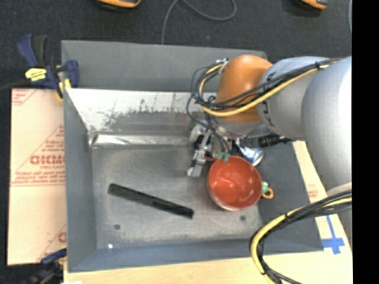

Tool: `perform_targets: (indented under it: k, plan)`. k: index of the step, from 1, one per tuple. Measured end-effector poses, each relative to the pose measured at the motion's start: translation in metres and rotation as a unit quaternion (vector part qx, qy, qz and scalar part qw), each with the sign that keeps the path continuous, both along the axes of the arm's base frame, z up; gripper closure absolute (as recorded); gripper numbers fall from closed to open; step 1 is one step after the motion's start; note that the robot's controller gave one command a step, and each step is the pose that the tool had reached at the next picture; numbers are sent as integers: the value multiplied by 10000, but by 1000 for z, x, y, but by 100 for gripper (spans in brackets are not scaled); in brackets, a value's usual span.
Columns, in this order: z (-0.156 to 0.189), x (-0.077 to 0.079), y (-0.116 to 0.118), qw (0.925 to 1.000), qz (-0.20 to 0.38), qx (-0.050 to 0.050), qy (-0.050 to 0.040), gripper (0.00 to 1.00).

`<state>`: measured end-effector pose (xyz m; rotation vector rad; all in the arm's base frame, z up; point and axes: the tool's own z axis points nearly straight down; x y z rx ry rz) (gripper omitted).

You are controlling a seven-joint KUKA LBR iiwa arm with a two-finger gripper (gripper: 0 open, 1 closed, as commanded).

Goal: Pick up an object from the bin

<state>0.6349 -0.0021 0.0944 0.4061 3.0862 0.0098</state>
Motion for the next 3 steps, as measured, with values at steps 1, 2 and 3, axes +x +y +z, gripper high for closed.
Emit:
perform_targets:
  k: [1, 2, 3]
  plan:
    - [-14, -7, -25, 9980, 637, 27, 13, 0]
    - [-11, -3, -33, 9998, -203, 18, 11, 0]
    - [-13, 5, -41, 9988, -497, 46, 0, 0]
